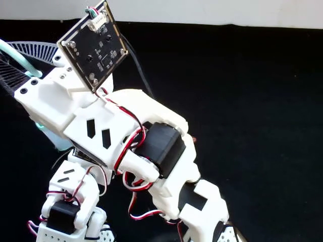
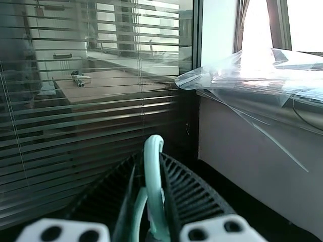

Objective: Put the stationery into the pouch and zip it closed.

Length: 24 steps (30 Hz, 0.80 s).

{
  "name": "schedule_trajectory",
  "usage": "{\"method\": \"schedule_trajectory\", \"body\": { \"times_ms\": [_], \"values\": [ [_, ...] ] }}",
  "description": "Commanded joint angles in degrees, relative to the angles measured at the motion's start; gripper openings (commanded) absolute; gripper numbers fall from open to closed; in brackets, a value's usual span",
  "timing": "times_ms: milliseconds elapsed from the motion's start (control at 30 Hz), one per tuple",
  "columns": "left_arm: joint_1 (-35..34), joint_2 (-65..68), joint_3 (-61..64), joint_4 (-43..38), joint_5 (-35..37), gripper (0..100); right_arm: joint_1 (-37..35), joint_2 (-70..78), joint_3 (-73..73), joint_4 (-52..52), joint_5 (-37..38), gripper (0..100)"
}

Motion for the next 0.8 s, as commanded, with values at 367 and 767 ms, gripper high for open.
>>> {"method": "schedule_trajectory", "body": {
  "times_ms": [367,767],
  "values": [
    [0.7,-0.3,-0.7,5.8,-0.3,1,-0.1,-2.1,0.0,3.6,-0.5,0.5],
    [-1.8,-0.4,-5.0,8.1,-0.5,1,5.3,7.8,-0.6,3.5,-4.0,0.5]
  ]
}}
